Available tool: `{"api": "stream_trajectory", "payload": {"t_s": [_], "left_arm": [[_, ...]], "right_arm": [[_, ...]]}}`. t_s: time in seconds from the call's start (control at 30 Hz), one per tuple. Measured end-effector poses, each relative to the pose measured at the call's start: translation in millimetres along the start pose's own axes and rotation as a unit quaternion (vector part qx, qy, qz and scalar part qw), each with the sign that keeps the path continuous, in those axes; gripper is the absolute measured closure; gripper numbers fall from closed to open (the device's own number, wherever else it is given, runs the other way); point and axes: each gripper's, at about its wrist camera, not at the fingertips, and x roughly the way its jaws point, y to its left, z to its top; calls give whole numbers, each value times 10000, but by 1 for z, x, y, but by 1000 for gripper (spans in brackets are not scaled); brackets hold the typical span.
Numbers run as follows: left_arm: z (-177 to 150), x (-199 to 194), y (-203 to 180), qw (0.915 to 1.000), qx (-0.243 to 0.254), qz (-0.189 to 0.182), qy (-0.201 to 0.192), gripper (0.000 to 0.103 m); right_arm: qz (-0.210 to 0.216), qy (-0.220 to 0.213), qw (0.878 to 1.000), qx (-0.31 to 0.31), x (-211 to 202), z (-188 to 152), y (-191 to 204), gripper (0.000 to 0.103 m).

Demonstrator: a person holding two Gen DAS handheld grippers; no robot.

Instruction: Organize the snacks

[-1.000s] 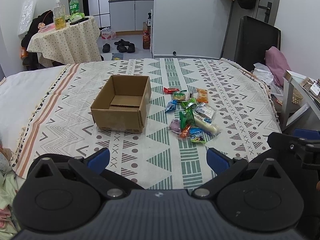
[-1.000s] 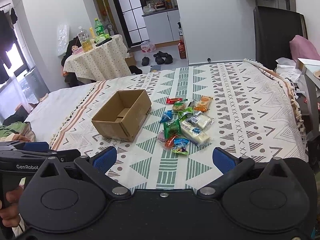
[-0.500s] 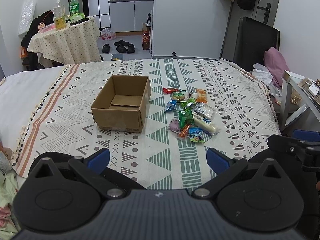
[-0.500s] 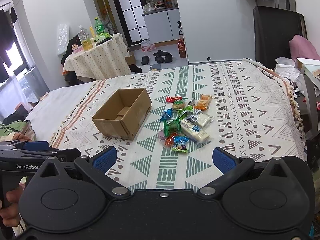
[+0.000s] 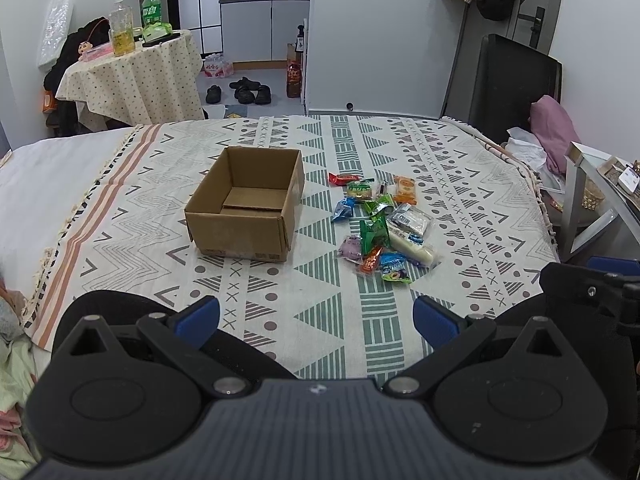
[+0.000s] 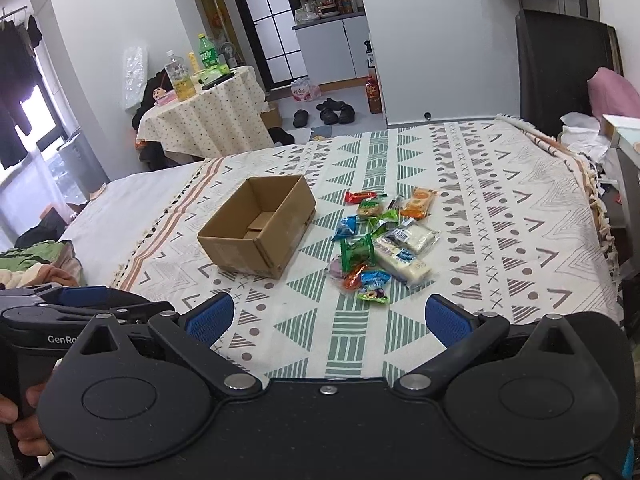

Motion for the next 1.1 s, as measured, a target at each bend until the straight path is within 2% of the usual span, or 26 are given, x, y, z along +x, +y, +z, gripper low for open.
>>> {"api": "stream_trajectory", "payload": {"t_s": [0.27, 0.43, 0.93, 1.1], "left_arm": [[1, 1, 0, 10000, -32, -5, -30, 1], [6, 14, -3, 9998, -33, -169, 92, 1], [20, 95, -11, 9974, -302, -502, 421, 3], [30, 118, -16, 9974, -202, -608, 324, 3]], "right_arm": [[-32, 18, 10000, 55, 1, -1, 0, 0], [-32, 26, 10000, 50, 3, 0, -2, 0], [-214, 276, 9992, 202, 57, -3, -38, 0], [-311, 362, 9985, 258, 80, 2, -54, 0]]}}
